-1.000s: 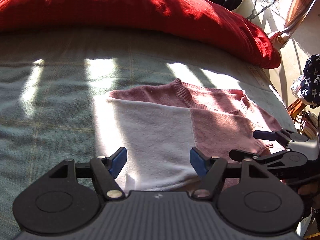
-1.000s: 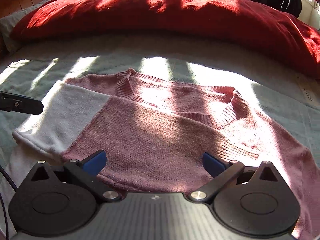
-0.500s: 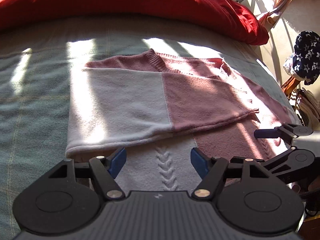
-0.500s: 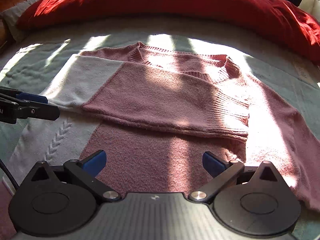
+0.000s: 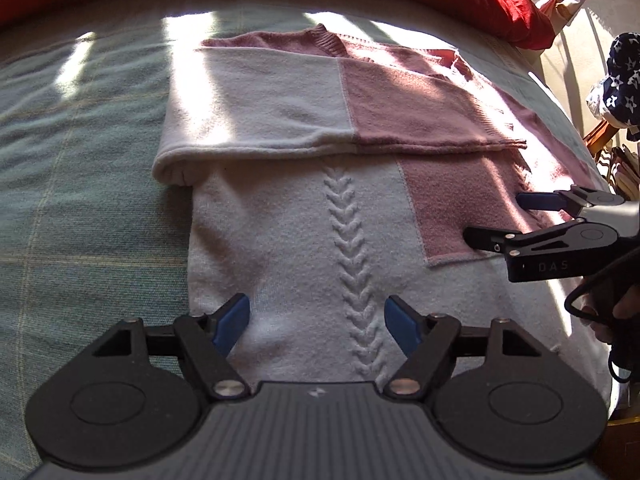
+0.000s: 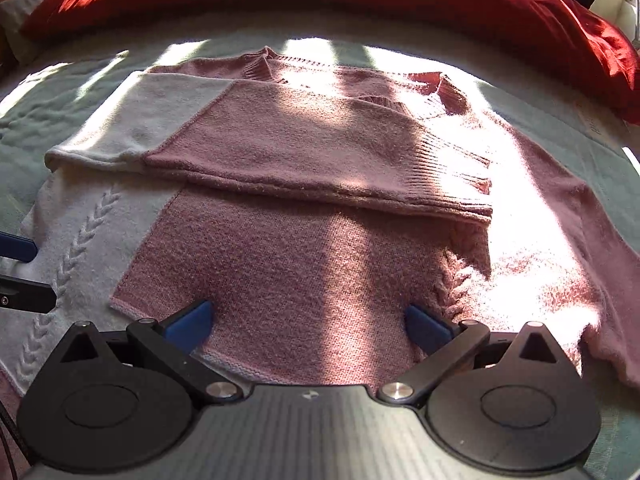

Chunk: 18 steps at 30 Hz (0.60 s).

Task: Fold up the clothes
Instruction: 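Press the folded sleeve flat with the open left gripper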

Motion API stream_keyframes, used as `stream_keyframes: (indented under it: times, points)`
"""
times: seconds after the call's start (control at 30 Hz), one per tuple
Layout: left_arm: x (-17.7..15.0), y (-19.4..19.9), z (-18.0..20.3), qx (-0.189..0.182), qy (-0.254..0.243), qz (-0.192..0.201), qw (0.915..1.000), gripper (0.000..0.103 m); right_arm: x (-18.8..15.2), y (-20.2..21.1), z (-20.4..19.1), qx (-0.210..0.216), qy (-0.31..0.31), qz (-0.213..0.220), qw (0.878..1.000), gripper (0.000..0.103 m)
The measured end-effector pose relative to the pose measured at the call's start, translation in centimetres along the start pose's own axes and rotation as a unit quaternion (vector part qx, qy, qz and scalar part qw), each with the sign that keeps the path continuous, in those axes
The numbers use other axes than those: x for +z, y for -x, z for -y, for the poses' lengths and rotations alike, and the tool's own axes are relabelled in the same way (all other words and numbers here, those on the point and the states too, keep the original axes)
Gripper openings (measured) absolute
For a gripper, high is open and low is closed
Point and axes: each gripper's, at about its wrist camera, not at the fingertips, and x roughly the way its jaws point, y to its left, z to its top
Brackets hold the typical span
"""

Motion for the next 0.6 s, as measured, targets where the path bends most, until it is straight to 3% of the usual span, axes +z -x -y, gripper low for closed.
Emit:
stream_keyframes:
  times: [0.13,0.3,0.47,0.6]
  points:
    - [0.4,1.0,-0.2,0.002,-0.014,0.016,0.9998,0.075,-0.3,0.1,-0.2,-0.006,0.002,0.011,1.000,0.103]
    - [4.2,-0.9,-0.7,0.004,-0.049,0.063,0.9968,0.075,-0.4,0.1,-0.4,-0.012,0.006,0.015,1.000,0.103]
    - [4.8,-1.9,-2.0,0.005,-0.046,0.058,0.9972,0.075,-0.1,0.1,-0.6,-0.021,0.001,0.005,1.000,0.103]
    - [3.3,0.8,-1.9,-0.021,-0.046,0.061,0.9969,0.075,0.2,0.5,-0.7,-0.029,-0.005,-0.003,1.000,0.103]
